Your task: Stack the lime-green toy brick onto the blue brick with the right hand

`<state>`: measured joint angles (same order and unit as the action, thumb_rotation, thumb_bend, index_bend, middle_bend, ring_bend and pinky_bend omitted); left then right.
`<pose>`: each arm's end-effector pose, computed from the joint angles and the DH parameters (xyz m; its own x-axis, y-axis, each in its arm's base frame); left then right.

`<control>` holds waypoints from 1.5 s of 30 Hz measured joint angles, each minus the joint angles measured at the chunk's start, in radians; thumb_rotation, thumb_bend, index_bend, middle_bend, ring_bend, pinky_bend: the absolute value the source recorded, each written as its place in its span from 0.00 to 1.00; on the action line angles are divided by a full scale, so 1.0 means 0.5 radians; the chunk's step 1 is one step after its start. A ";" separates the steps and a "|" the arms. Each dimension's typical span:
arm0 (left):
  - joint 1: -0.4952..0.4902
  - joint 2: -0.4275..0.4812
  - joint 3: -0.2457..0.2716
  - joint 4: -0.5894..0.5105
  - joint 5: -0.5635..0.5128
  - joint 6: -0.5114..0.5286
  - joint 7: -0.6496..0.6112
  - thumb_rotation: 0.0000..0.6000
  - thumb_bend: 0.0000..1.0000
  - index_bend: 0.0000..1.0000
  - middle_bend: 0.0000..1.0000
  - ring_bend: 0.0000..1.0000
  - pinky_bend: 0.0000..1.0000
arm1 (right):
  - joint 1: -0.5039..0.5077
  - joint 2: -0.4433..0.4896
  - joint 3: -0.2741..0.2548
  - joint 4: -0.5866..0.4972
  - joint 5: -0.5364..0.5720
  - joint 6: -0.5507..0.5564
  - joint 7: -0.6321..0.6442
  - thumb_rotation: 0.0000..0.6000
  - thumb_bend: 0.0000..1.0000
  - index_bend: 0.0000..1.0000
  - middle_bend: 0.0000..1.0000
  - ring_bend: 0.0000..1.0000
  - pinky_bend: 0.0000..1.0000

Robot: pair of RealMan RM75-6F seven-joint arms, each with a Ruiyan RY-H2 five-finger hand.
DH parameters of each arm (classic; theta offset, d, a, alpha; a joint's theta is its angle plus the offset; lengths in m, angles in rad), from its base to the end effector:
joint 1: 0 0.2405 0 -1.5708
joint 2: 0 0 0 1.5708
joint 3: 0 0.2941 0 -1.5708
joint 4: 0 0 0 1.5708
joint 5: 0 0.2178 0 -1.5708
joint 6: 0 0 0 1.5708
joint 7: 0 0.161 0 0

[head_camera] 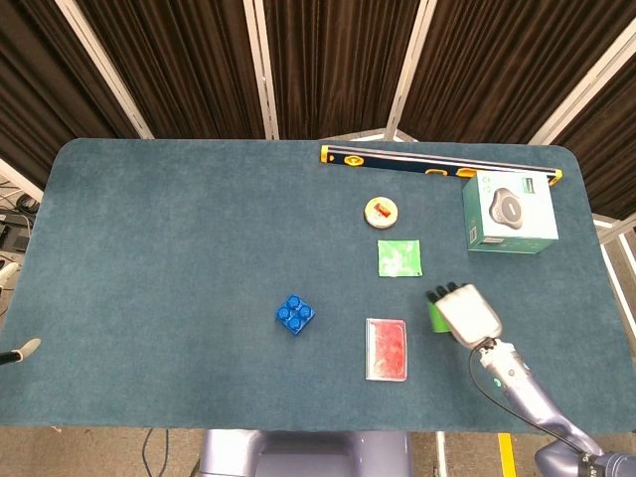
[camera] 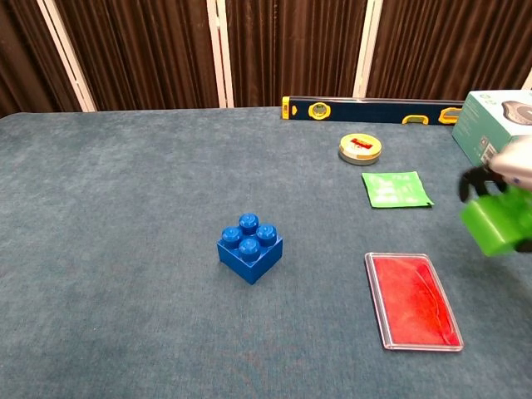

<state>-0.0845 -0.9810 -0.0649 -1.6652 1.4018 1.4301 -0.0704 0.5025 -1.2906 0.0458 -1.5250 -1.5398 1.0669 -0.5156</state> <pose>-0.3604 0.2036 0.2142 0.3951 0.0294 0.9182 0.9138 0.0898 -0.3961 -0.2583 -0.3180 0.0498 0.8099 -0.0123 0.5865 -0.5136 -0.4981 0.6987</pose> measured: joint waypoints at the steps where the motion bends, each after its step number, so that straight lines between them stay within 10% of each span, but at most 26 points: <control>1: -0.001 0.000 -0.003 0.001 -0.007 -0.003 -0.002 1.00 0.00 0.00 0.00 0.00 0.00 | 0.043 0.030 0.003 -0.037 -0.076 0.000 0.018 1.00 0.24 0.34 0.52 0.41 0.66; 15: -0.028 -0.008 -0.035 0.038 -0.125 -0.087 -0.004 1.00 0.00 0.00 0.00 0.00 0.00 | 0.766 0.052 0.138 -0.210 -0.451 -0.578 0.135 1.00 0.33 0.34 0.52 0.41 0.64; 29: -0.003 0.003 -0.048 0.104 -0.211 -0.125 -0.091 1.00 0.00 0.00 0.00 0.00 0.00 | 1.284 -0.355 0.414 -0.081 -0.018 -1.152 -0.130 1.00 0.41 0.34 0.53 0.41 0.64; 45: -0.027 -0.007 -0.055 0.145 -0.244 -0.196 -0.097 1.00 0.00 0.00 0.00 0.00 0.00 | 1.408 -0.498 0.352 0.115 0.195 -1.172 -0.200 1.00 0.55 0.36 0.53 0.42 0.64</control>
<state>-0.0980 -0.9846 -0.0924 -1.5927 1.2797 1.3319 -0.1189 1.2064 -1.5396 0.2219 -1.4676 -1.4422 0.4807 -0.6157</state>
